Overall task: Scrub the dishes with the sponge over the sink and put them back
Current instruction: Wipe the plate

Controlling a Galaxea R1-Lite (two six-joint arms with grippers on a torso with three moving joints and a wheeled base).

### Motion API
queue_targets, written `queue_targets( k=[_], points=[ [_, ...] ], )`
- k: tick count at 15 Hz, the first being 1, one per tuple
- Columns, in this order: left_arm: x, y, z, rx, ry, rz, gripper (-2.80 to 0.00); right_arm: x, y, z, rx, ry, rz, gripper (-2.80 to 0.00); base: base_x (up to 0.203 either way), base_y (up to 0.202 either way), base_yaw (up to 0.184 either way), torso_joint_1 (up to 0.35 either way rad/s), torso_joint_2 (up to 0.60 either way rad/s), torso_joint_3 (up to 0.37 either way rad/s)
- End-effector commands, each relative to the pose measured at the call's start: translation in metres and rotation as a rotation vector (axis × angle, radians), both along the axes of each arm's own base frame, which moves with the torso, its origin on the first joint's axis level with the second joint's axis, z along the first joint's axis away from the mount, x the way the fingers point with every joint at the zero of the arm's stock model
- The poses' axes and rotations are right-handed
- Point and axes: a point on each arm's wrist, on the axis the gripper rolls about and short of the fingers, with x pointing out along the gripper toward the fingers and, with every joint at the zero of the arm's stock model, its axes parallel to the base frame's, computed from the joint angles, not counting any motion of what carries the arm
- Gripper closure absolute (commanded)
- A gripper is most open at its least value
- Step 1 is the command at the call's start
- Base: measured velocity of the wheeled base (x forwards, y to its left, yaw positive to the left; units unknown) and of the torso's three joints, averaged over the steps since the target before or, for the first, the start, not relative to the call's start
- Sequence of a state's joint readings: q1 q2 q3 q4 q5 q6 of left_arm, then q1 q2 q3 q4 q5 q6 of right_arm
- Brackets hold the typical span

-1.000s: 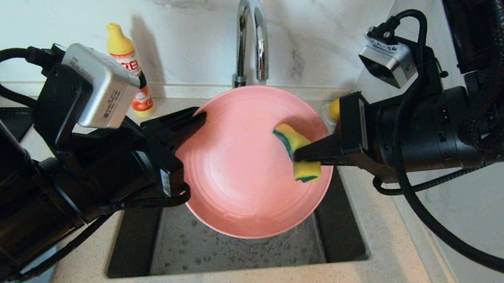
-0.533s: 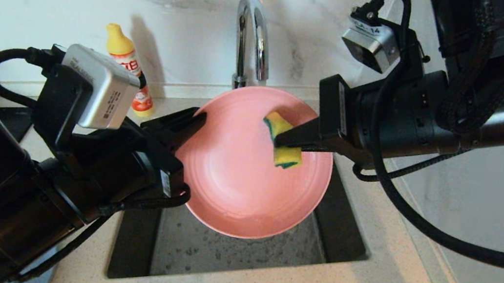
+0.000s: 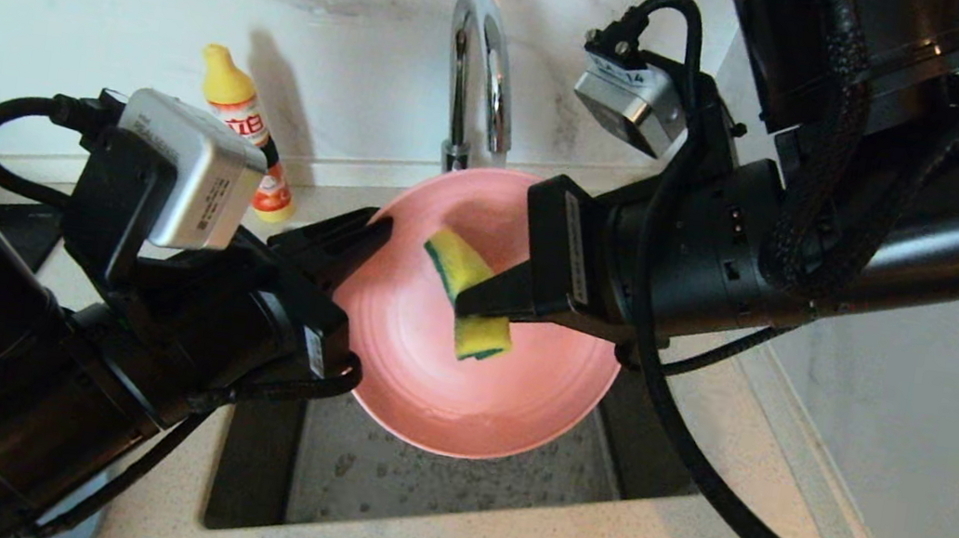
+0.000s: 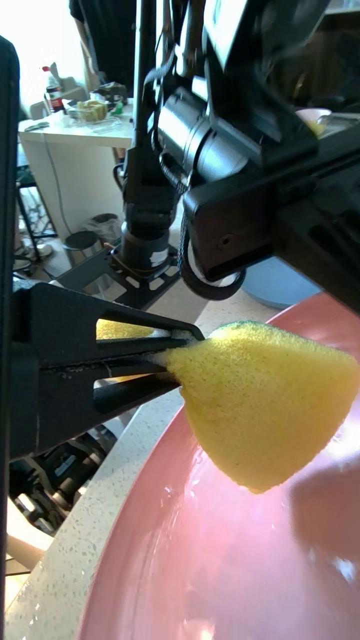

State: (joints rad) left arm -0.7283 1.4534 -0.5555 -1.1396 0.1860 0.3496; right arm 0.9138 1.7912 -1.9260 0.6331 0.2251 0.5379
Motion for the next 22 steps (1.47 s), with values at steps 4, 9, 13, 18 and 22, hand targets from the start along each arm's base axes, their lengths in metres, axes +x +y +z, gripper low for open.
queue_targets(
  k=[4,9,13,18,22],
  points=[
    [0.0,0.001,0.002,-0.006,-0.009,0.003,0.0,0.007,0.015,-0.028,-0.077,0.071,0.009,0.0,0.0,0.0,0.0,0.0,0.0,0.0],
    [0.0,0.0,0.003,-0.011,-0.011,0.004,0.0,0.002,0.016,-0.043,-0.128,0.106,0.021,0.0,0.0,0.0,0.0,0.0,0.0,0.0],
    [0.0,0.001,0.005,-0.017,-0.016,0.003,0.0,0.0,0.0,-0.046,-0.146,0.12,-0.003,0.0,0.0,0.0,0.0,0.0,0.0,0.0],
    [-0.002,0.002,0.003,-0.013,-0.012,0.003,0.0,0.011,-0.028,-0.037,-0.122,0.108,-0.084,0.0,0.0,0.0,0.0,0.0,0.0,0.0],
    [-0.002,0.002,0.004,-0.013,-0.014,0.004,0.0,0.017,-0.042,-0.024,-0.085,0.078,-0.131,0.0,0.0,0.0,0.0,0.0,0.0,0.0]
  ],
)
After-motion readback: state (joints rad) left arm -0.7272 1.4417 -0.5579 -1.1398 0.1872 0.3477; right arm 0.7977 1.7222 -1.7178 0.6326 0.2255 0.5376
